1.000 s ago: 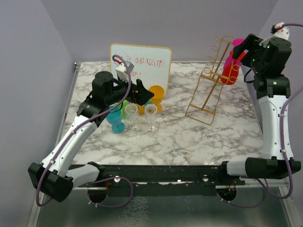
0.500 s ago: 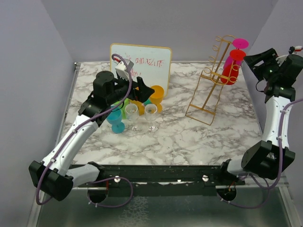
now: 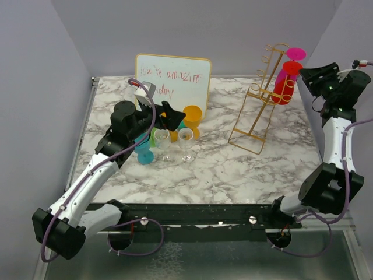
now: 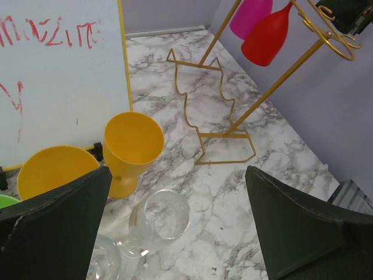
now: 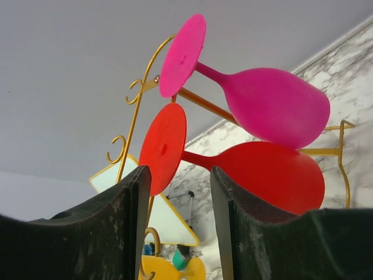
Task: Take the wine glass off the wine glass rack
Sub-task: Pick up the wine glass from the wine rack.
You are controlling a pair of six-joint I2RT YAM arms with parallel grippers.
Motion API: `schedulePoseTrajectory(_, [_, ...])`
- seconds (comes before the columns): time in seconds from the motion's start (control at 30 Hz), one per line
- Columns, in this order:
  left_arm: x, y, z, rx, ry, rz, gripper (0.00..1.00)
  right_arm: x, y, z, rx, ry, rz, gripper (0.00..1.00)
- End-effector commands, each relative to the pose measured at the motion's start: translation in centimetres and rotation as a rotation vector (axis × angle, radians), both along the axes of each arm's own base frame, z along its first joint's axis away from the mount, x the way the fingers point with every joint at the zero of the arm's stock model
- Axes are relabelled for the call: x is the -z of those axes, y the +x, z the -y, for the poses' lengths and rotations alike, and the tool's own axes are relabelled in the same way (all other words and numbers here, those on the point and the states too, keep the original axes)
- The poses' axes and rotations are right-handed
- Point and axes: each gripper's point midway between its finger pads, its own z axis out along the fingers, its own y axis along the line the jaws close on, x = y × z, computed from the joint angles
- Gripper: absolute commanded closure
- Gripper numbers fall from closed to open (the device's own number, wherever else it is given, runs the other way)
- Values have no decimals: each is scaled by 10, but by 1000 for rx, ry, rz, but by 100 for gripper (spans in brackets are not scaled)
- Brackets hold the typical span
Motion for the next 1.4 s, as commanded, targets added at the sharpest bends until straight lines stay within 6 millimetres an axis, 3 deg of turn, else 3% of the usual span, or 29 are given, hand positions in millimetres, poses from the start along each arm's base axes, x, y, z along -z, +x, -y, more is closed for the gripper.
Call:
schedulePoseTrajectory(0.0, [-19, 0, -9, -57, -63, 92, 1, -9, 3, -2, -19, 18, 67, 50])
schedulePoseTrajectory(0.37, [-17, 1, -11, -70, -37, 88, 1, 4, 16, -8, -87, 106, 15, 53])
schedulePoseTrajectory(0.73, [-13, 2, -12, -75, -29, 77, 1, -1, 20, -12, -121, 143, 40, 56])
schedulePoseTrajectory(0.93, [-16, 3, -11, -73, -35, 79, 1, -4, 20, -14, -133, 158, 44, 65])
schedulePoseTrajectory(1.37, [-14, 2, -9, -60, -32, 74, 1, -16, 13, -14, -105, 183, 49, 74])
